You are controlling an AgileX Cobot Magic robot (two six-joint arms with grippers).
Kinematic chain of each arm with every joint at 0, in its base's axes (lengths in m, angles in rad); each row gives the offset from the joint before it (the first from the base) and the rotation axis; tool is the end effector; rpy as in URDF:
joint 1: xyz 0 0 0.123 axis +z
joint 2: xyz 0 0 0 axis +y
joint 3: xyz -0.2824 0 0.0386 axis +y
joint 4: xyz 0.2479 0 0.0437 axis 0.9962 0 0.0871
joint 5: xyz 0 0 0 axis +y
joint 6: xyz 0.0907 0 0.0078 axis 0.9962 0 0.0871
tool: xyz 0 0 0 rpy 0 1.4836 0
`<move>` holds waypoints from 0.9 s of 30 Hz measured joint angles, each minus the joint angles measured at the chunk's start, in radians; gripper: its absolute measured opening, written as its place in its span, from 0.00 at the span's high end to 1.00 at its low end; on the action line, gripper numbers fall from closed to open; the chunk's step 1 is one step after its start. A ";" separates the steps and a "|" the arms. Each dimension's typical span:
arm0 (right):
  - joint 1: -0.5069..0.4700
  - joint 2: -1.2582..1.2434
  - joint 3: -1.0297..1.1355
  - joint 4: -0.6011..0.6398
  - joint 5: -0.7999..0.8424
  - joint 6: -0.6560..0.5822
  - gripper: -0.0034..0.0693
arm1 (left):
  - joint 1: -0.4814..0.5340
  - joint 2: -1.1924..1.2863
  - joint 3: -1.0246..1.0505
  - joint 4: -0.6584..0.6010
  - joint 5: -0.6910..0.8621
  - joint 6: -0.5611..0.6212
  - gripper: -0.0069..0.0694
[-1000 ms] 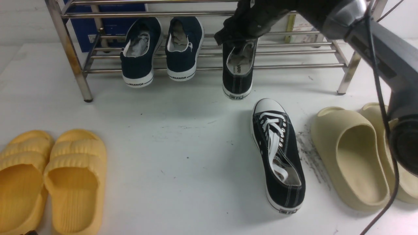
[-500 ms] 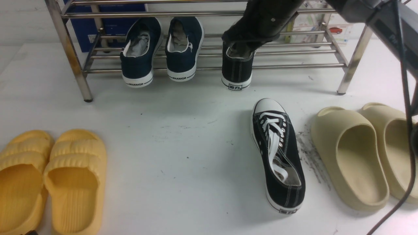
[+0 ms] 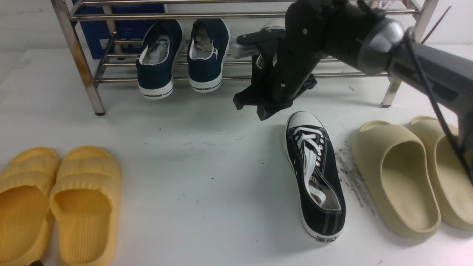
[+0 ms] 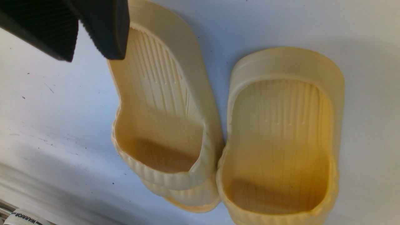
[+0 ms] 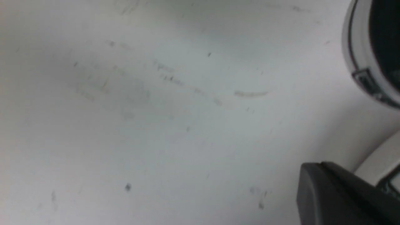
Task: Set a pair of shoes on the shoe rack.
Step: Use the right arm to put a shoe into the shoe rack
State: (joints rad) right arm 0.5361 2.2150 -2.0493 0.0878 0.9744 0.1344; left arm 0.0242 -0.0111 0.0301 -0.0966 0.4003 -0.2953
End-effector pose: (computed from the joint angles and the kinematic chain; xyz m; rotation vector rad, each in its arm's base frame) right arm 0.4240 0.2596 0.2490 -0.4914 2.6143 0.3395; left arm 0.0519 -0.0022 0.1678 -0.3624 1.8761 -0.2797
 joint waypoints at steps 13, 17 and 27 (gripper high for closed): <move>-0.072 0.047 0.004 -0.029 -0.125 0.045 0.93 | 0.000 0.000 0.000 0.000 0.000 0.000 0.67; -0.076 0.049 0.004 -0.034 -0.166 0.048 0.92 | 0.000 0.000 0.000 0.000 0.000 0.000 0.66; -0.082 0.050 0.003 -0.088 -0.260 0.071 0.90 | 0.000 0.000 0.000 0.000 0.000 0.000 0.66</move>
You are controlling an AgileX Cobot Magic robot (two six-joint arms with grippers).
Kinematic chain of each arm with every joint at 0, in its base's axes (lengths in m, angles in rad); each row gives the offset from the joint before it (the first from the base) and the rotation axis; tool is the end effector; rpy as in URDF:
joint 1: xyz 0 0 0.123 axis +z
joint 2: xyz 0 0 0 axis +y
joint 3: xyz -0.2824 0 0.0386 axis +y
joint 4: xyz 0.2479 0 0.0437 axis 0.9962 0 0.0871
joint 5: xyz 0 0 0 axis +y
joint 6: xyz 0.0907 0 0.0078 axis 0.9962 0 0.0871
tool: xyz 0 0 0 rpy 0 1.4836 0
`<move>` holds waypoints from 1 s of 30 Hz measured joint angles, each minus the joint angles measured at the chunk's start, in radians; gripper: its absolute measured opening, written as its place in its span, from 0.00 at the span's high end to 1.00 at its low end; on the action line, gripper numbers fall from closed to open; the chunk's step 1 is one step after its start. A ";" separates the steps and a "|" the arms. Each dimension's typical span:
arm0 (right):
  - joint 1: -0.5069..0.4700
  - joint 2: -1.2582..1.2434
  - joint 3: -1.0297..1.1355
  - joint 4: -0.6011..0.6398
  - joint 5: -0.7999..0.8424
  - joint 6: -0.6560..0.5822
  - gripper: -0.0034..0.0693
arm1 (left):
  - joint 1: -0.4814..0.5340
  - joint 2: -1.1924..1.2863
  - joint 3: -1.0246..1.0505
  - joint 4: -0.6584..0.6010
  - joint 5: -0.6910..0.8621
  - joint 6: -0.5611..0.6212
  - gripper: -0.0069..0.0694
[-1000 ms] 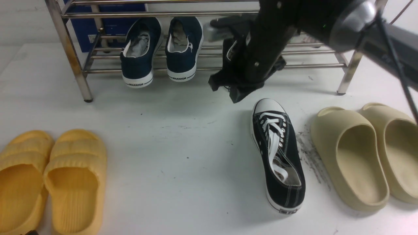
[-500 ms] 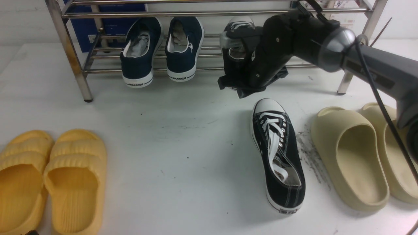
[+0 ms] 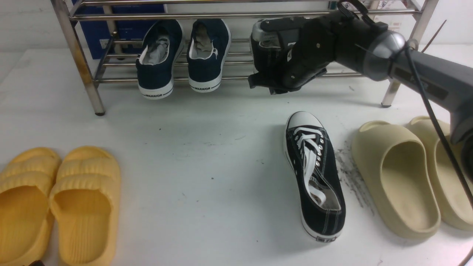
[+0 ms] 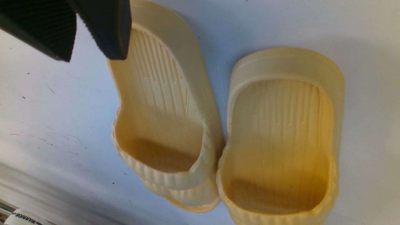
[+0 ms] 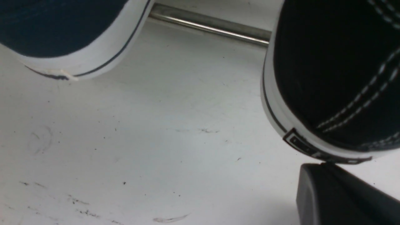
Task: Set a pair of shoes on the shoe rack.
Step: Use the right arm to put a shoe into the shoe rack, then use the right arm to grab the shoe closest to it
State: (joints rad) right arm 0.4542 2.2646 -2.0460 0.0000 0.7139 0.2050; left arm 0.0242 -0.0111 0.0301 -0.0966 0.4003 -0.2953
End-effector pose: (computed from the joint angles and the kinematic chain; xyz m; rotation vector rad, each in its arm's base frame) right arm 0.4691 0.2290 0.2361 -0.3030 2.4196 0.2996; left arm 0.0519 -0.0022 0.1678 -0.3624 1.8761 -0.2797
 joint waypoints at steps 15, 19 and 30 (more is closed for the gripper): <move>0.012 -0.078 -0.024 0.072 0.360 -0.096 0.87 | 0.000 0.000 0.000 0.000 0.000 0.000 0.65; 0.053 -0.211 0.019 0.038 0.493 -0.103 0.87 | 0.000 0.000 0.000 0.000 0.000 0.000 0.65; 0.167 -0.640 0.669 -0.048 0.330 0.121 0.83 | 0.000 0.000 0.000 0.000 0.000 0.000 0.65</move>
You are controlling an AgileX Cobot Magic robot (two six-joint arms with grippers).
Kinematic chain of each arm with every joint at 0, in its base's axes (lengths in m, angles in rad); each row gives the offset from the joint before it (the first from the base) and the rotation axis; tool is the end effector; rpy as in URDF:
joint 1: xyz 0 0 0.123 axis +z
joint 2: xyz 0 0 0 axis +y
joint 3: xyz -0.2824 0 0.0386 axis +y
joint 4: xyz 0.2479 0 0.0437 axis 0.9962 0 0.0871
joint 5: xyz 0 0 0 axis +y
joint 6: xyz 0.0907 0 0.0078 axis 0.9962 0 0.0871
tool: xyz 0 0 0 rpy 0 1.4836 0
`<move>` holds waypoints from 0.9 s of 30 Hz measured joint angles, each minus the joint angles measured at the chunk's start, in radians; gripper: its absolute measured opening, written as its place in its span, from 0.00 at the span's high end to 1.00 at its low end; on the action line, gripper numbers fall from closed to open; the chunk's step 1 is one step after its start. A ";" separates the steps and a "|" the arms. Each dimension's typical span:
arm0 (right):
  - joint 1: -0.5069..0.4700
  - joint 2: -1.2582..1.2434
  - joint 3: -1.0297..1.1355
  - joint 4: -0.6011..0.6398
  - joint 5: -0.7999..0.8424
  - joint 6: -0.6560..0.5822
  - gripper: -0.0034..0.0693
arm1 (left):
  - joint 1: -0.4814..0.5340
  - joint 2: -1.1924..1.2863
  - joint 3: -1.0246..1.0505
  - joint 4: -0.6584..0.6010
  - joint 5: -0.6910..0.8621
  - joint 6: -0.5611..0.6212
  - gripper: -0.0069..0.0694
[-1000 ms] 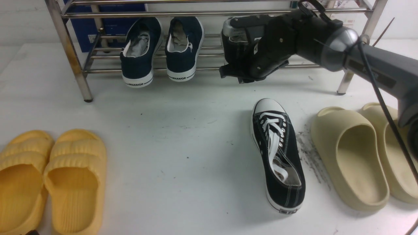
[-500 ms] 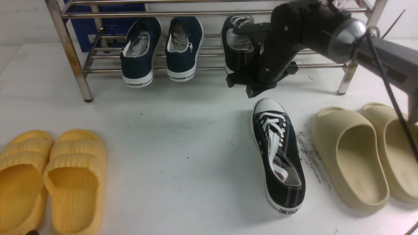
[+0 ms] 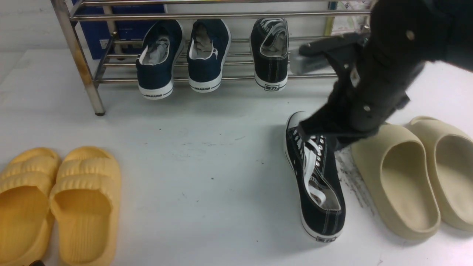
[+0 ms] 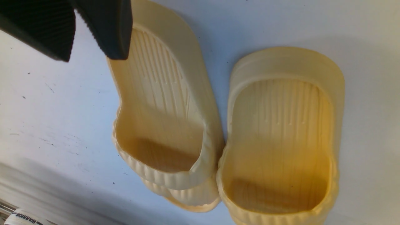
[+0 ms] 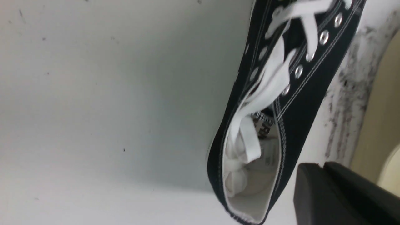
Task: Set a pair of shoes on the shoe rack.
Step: Use the right arm to grab the shoe closest to it
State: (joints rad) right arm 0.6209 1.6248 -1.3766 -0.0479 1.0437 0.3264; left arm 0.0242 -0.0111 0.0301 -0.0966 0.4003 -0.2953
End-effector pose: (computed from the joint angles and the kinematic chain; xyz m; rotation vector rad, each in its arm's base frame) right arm 0.2765 0.1932 0.2994 -0.4320 2.7561 0.1786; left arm 0.0519 -0.0022 0.1678 -0.3624 1.8761 -0.2797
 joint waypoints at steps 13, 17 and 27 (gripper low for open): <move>0.020 0.070 0.164 0.073 -0.301 0.029 0.31 | 0.000 0.000 0.000 0.000 0.000 0.000 0.65; 0.020 0.119 0.164 0.074 -0.314 0.030 0.29 | 0.000 0.000 0.000 0.000 0.000 0.000 0.65; 0.021 0.208 0.164 0.076 -0.319 0.031 0.45 | 0.000 0.000 0.000 0.000 0.000 0.000 0.65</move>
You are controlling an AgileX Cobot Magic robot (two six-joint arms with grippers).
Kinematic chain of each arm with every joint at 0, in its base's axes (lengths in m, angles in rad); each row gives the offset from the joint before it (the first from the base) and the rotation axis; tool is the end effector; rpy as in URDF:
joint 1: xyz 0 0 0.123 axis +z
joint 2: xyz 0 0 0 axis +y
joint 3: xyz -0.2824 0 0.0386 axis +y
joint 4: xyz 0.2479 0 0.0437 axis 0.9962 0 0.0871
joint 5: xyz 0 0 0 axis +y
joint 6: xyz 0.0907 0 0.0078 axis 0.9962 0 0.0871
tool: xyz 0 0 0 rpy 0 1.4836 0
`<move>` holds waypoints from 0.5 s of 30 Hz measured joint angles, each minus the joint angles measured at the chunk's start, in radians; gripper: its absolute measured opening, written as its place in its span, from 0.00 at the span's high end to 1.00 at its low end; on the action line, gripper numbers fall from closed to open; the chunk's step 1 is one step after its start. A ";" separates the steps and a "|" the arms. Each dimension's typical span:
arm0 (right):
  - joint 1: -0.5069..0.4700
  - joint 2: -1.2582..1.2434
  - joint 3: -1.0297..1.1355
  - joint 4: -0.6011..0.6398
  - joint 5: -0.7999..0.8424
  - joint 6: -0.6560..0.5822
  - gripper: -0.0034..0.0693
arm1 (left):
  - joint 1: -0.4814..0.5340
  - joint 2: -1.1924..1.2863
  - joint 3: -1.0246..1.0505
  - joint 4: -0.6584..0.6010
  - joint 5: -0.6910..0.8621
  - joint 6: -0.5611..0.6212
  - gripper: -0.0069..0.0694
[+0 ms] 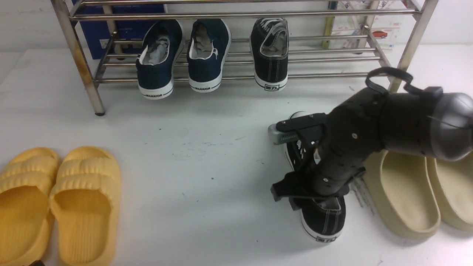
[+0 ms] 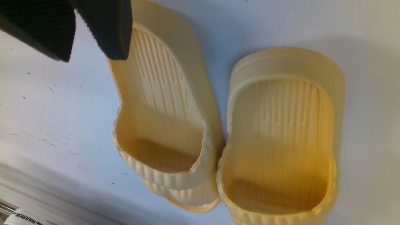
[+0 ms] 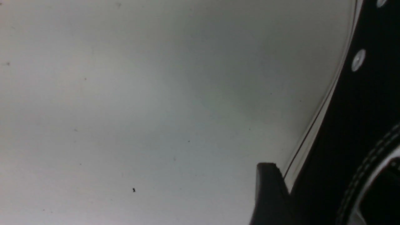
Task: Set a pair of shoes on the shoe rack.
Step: Use the right arm to grab the shoe closest to it
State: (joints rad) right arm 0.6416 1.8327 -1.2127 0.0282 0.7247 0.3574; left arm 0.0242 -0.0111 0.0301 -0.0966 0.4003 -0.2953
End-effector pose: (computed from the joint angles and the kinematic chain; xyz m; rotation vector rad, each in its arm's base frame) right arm 0.2918 0.2201 0.1907 -0.3802 2.8416 0.2446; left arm 0.0519 -0.0022 0.1678 -0.3624 1.8761 -0.2797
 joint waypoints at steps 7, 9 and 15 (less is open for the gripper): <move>0.001 0.037 -0.009 0.001 0.008 -0.002 0.71 | 0.000 0.000 0.000 0.000 0.000 0.000 0.65; 0.003 0.037 -0.010 0.005 0.009 -0.007 0.76 | 0.000 0.000 0.000 0.000 0.000 0.000 0.65; 0.004 -0.025 -0.015 -0.004 0.112 -0.021 0.83 | 0.000 0.000 0.000 0.000 0.000 0.000 0.65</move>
State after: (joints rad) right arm 0.6455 1.8073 -1.2277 0.0242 0.8369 0.3362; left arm 0.0242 -0.0111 0.0301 -0.0966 0.4003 -0.2953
